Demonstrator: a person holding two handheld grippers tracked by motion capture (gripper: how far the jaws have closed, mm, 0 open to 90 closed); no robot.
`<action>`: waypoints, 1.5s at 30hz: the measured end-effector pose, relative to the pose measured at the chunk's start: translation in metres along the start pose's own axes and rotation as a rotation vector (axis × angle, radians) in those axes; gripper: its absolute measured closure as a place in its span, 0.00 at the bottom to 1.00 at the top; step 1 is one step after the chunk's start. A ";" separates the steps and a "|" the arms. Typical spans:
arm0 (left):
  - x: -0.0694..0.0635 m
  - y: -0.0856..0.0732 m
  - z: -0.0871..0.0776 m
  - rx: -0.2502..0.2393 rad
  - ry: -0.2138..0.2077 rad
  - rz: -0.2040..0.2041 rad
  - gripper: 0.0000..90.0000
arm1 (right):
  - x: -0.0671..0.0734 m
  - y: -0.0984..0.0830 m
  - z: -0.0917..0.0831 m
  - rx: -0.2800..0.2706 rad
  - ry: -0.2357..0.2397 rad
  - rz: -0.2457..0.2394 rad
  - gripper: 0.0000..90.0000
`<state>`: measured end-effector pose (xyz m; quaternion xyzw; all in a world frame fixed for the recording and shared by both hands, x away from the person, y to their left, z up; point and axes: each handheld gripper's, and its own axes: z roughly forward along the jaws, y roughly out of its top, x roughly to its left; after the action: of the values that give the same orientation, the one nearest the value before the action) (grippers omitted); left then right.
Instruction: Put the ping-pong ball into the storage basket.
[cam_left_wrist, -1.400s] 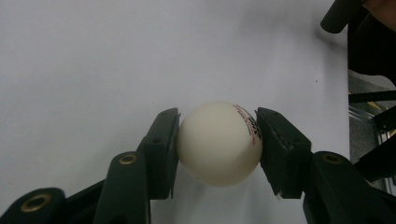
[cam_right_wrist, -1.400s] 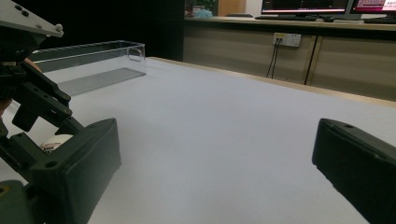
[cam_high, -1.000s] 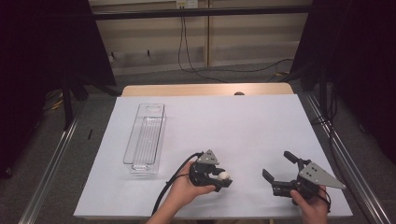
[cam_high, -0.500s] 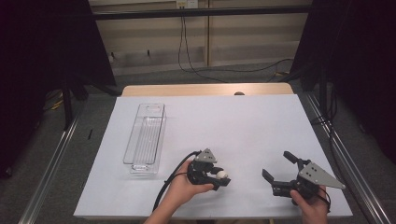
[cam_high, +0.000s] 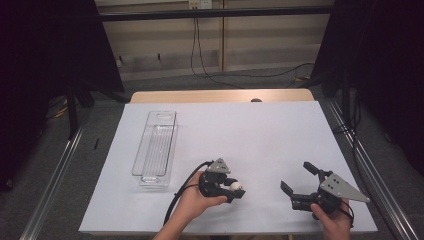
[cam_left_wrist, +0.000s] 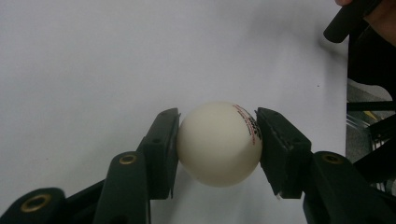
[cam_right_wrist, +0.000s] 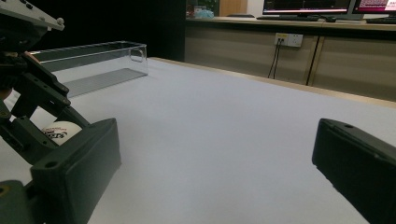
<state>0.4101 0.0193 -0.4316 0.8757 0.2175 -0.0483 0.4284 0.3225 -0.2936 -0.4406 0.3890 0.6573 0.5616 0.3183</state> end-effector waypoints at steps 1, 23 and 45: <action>0.000 0.000 -0.001 0.001 0.001 -0.003 0.57 | 0.000 0.000 0.000 0.003 0.003 0.001 0.01; 0.003 0.001 -0.005 -0.017 0.005 -0.014 0.57 | 0.001 0.000 0.000 0.001 0.003 0.005 0.01; 0.007 0.003 -0.016 -0.026 0.012 -0.045 0.57 | 0.001 0.000 0.001 0.004 0.010 -0.002 0.01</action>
<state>0.4166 0.0324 -0.4211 0.8652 0.2406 -0.0499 0.4371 0.3225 -0.2926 -0.4406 0.3860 0.6604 0.5620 0.3147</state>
